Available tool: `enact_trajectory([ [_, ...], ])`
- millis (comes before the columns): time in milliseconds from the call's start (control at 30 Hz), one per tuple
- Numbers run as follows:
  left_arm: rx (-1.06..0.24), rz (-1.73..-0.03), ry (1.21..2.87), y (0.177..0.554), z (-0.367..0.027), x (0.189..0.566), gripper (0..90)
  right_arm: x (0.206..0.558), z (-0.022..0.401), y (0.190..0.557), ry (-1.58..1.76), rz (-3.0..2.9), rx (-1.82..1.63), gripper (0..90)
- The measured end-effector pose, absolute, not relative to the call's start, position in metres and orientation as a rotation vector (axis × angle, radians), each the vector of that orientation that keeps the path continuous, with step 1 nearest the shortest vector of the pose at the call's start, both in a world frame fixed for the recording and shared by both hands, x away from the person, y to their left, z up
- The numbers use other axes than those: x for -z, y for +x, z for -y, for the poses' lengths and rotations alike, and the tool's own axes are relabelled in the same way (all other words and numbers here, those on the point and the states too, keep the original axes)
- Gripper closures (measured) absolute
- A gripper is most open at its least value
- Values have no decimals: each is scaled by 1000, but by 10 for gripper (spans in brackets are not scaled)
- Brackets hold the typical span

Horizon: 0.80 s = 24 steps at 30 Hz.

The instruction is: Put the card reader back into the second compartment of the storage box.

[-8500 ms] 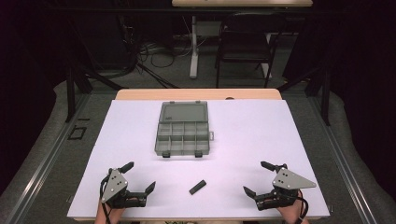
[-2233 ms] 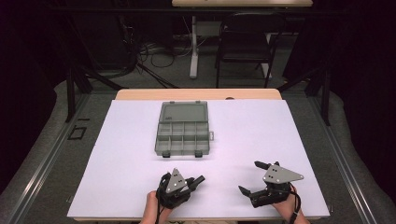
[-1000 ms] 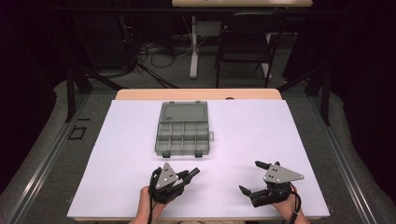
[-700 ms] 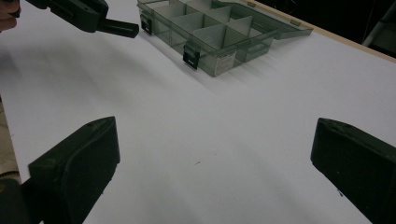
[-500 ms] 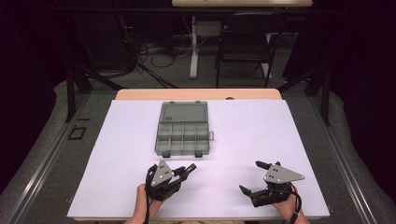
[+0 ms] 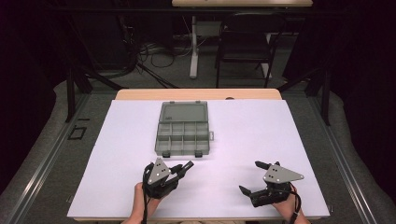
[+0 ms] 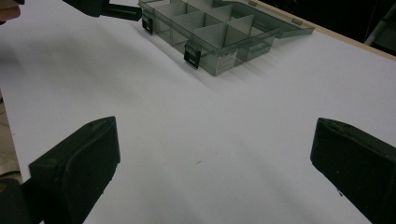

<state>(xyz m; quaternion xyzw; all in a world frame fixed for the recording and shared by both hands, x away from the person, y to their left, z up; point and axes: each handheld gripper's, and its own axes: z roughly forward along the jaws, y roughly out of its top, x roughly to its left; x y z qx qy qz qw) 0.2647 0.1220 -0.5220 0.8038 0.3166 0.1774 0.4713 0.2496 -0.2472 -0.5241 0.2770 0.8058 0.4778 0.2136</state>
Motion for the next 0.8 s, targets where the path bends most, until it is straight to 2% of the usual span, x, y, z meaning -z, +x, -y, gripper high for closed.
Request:
enact_trajectory([
  [800,-514,-822,1914,277,-142,512,743,525,247,250,774,-2241,-1319,11],
])
